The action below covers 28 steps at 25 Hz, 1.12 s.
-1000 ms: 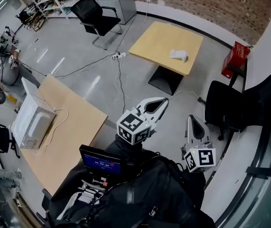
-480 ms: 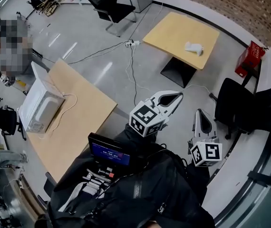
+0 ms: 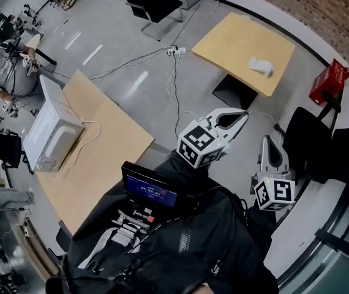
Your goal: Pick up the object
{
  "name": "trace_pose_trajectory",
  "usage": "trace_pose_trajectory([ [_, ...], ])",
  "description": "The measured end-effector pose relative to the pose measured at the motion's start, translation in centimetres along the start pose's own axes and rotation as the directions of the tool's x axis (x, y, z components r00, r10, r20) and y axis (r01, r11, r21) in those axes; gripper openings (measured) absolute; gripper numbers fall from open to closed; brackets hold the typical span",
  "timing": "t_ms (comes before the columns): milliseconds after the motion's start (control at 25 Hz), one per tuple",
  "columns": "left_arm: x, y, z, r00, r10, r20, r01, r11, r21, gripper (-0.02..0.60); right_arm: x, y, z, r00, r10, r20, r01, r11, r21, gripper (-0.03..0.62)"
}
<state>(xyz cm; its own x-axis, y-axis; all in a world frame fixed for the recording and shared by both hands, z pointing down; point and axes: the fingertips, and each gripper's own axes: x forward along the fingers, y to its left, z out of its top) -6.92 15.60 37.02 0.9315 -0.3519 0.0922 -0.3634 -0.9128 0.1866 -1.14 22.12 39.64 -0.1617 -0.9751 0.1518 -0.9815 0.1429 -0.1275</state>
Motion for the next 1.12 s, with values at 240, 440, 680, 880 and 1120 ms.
trace_pose_trajectory([
  [240,2.4,6.0,1.2,1.0,0.017,0.007,-0.017,1.0,-0.017,0.0,6.2,-1.3,1.0,1.0,0.007,-0.013,-0.007,1.0,-0.004,0.005],
  [440,3.8,10.3,1.9,1.0,0.017,0.001,-0.017,0.999,-0.033,0.0,10.6,-1.9,1.5,1.0,0.002,-0.026,-0.001,1.0,0.006,0.005],
  [680,5.8,14.4,1.6,1.0,-0.007,-0.028,0.005,0.998,-0.058,0.0,14.6,-3.0,1.5,0.999,-0.025,-0.046,0.026,1.0,0.015,0.005],
  [880,7.6,16.5,0.9,0.998,-0.022,-0.06,0.017,0.997,-0.072,0.0,16.2,-4.0,1.2,0.996,-0.058,-0.062,0.061,0.997,0.051,0.005],
  [1120,10.1,18.4,-0.7,0.995,-0.002,-0.103,-0.004,0.998,-0.056,0.0,17.6,-6.6,0.4,0.992,-0.087,-0.092,0.095,0.992,0.087,0.005],
])
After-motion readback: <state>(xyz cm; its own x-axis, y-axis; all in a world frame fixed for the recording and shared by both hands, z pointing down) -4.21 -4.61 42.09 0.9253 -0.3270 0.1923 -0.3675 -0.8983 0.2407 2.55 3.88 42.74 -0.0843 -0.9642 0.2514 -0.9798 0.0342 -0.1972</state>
